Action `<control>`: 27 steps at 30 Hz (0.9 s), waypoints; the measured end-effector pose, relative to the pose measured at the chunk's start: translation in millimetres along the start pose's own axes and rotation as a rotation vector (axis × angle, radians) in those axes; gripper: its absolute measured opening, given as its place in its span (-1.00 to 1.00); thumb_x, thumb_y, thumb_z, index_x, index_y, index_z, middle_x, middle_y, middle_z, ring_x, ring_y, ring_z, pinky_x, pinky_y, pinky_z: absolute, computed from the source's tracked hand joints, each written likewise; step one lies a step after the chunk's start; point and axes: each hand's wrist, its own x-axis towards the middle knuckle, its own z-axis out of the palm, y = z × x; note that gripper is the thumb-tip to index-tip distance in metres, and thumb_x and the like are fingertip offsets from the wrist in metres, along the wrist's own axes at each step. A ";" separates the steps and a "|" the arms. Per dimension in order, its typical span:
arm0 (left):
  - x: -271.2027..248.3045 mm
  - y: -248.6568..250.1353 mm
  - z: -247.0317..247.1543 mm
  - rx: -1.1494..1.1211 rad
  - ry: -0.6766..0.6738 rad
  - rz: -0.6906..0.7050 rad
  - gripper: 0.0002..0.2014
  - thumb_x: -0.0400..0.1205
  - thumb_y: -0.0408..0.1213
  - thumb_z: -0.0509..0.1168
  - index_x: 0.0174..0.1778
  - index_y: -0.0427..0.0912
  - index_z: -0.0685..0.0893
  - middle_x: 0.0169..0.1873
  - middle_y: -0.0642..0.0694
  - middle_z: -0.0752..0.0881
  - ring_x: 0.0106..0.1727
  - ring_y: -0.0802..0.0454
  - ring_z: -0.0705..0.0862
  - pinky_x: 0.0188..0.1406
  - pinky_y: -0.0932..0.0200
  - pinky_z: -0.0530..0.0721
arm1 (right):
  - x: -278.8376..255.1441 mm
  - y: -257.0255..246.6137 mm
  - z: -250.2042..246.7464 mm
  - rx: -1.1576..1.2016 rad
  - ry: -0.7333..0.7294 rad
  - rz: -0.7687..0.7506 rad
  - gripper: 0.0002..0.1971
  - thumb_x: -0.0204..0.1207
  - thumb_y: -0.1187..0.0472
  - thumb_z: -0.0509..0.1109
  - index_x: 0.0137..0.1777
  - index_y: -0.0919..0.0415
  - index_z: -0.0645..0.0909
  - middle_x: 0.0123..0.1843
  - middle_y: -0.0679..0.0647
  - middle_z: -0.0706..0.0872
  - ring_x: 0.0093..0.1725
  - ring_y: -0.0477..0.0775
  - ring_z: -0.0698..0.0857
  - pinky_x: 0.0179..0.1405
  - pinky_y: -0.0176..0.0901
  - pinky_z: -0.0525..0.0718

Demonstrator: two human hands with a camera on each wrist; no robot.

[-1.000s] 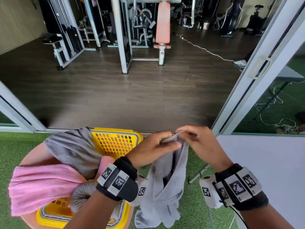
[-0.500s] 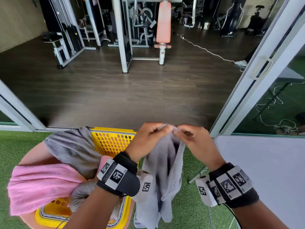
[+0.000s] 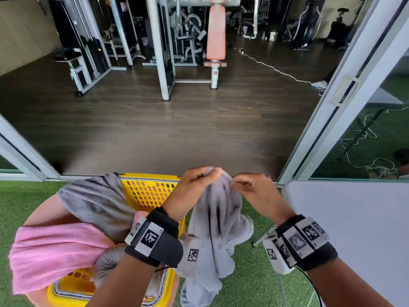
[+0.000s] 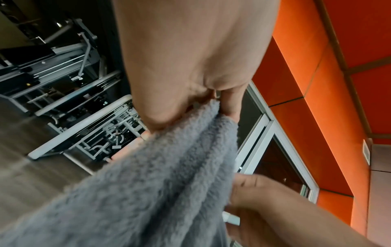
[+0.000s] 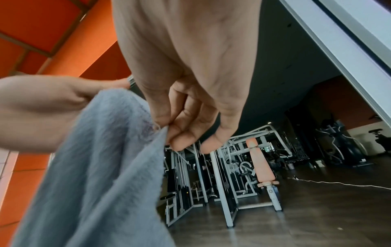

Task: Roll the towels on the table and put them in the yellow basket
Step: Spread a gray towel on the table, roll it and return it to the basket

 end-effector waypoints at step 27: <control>-6.6 -2.5 -2.0 0.092 -0.125 -0.061 -0.76 0.66 -0.23 0.34 -0.27 -0.26 0.56 -0.33 0.05 0.43 -0.24 0.17 0.40 -0.26 0.26 0.39 | 1.8 -28.0 -23.7 0.125 0.143 -0.125 -0.91 0.62 0.25 0.40 0.00 0.16 0.74 -0.08 -0.17 0.76 -0.06 -0.20 0.70 -0.06 -0.52 0.53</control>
